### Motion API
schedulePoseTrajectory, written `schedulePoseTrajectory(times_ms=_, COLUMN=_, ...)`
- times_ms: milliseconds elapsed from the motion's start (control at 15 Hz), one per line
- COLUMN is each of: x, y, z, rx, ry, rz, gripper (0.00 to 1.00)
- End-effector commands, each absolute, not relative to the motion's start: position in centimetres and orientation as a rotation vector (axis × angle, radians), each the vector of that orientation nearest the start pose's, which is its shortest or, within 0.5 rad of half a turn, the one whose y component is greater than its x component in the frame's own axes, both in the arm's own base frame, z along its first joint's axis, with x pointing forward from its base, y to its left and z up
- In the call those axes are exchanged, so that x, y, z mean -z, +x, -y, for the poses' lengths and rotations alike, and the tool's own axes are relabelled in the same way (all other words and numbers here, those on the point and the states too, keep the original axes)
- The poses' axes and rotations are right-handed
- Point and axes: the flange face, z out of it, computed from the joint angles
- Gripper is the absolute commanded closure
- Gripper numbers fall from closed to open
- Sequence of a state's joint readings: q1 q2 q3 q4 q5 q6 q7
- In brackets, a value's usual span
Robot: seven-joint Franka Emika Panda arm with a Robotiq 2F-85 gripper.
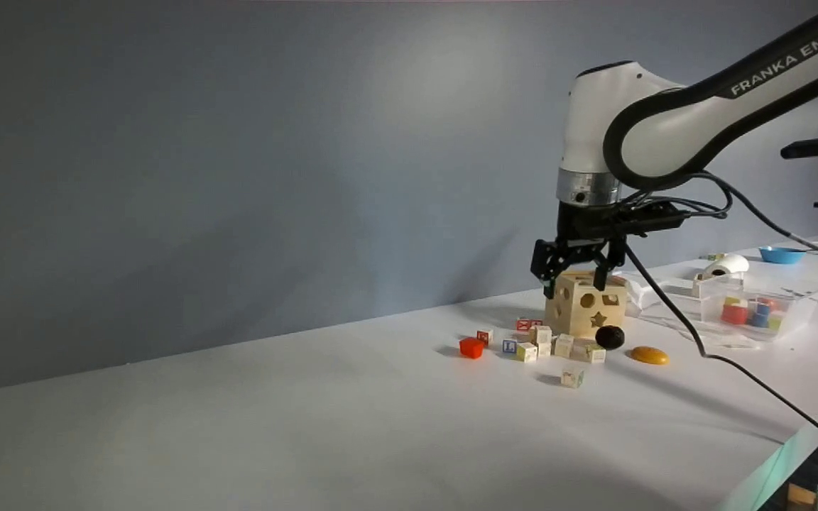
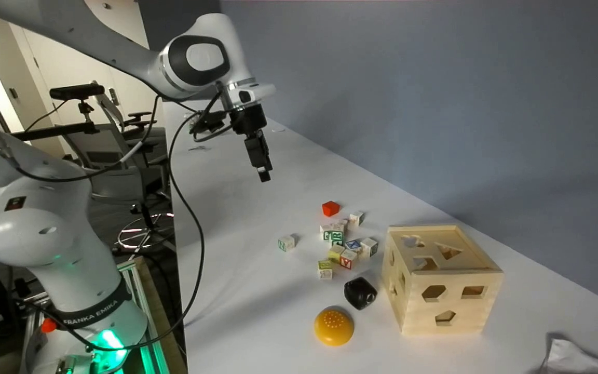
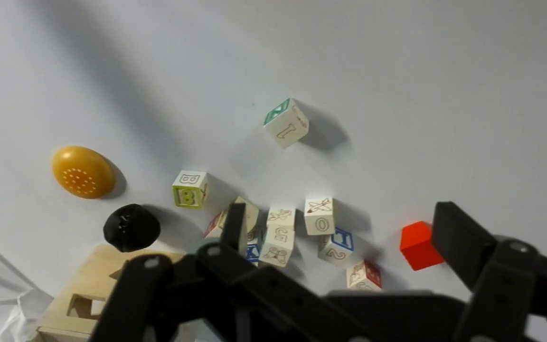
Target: Move two wooden squares to the left.
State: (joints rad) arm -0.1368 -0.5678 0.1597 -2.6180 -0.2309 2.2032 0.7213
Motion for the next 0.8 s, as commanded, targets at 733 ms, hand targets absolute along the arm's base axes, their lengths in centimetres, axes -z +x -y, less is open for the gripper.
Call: schedulePoseTrajectory(times_ms=733, x=-40.3, y=38.8, z=7.9, rx=0.405, ry=-3.286, rz=-0.963, gripper=0.0)
